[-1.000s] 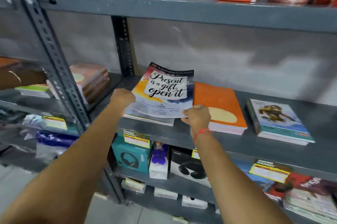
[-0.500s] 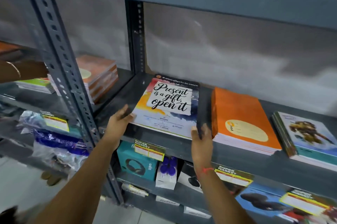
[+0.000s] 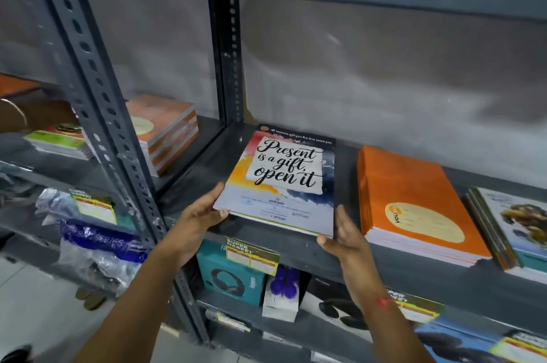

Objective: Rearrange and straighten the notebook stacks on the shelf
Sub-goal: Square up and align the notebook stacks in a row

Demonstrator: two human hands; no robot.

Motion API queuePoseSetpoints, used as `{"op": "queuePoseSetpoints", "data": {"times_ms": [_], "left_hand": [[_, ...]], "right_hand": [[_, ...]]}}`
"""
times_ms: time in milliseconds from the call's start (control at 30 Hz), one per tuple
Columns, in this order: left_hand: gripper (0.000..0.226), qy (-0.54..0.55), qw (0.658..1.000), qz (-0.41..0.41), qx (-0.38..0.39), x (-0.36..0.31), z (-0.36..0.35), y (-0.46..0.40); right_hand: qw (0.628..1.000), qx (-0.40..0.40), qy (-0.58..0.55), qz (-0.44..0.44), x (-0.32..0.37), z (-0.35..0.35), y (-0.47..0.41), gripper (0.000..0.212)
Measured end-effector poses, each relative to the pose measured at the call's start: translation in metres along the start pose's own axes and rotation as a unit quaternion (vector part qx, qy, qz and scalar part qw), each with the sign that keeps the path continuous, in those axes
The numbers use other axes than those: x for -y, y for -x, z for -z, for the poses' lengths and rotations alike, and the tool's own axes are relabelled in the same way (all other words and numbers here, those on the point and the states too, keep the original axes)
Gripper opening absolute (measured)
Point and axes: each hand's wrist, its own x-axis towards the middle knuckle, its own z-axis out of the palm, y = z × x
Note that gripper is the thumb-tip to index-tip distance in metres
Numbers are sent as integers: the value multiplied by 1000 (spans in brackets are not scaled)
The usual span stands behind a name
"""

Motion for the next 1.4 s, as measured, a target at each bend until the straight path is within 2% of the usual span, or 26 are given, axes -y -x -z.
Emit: {"op": "queuePoseSetpoints", "data": {"times_ms": [133, 267, 333, 533, 800, 1000, 1100, 1400], "left_hand": [[59, 6, 1000, -9, -13, 1, -1, -3], [53, 6, 997, -34, -67, 1, -8, -8], [51, 1, 996, -39, -81, 1, -8, -10], [50, -23, 997, -44, -57, 3, -5, -11], [47, 17, 990, -47, -130, 2, -16, -11], [47, 22, 994, -35, -104, 0, -15, -8], [45, 28, 992, -37, -116, 0, -18, -7], [41, 32, 982, -36, -183, 0, -26, -9]], "right_hand": [[999, -29, 27, 12, -6, -5, -2, 69], [997, -60, 30, 29, -8, -9, -4, 62], [997, -66, 31, 25, -7, -10, -4, 63], [997, -72, 27, 10, -7, -11, -5, 64], [993, -110, 42, 14, -3, -18, -5, 58], [993, -102, 61, 1, 0, -17, -4, 58], [992, -111, 61, -2, 0, -20, -4, 57], [979, -194, 54, 0, -4, -28, -8, 49]]}}
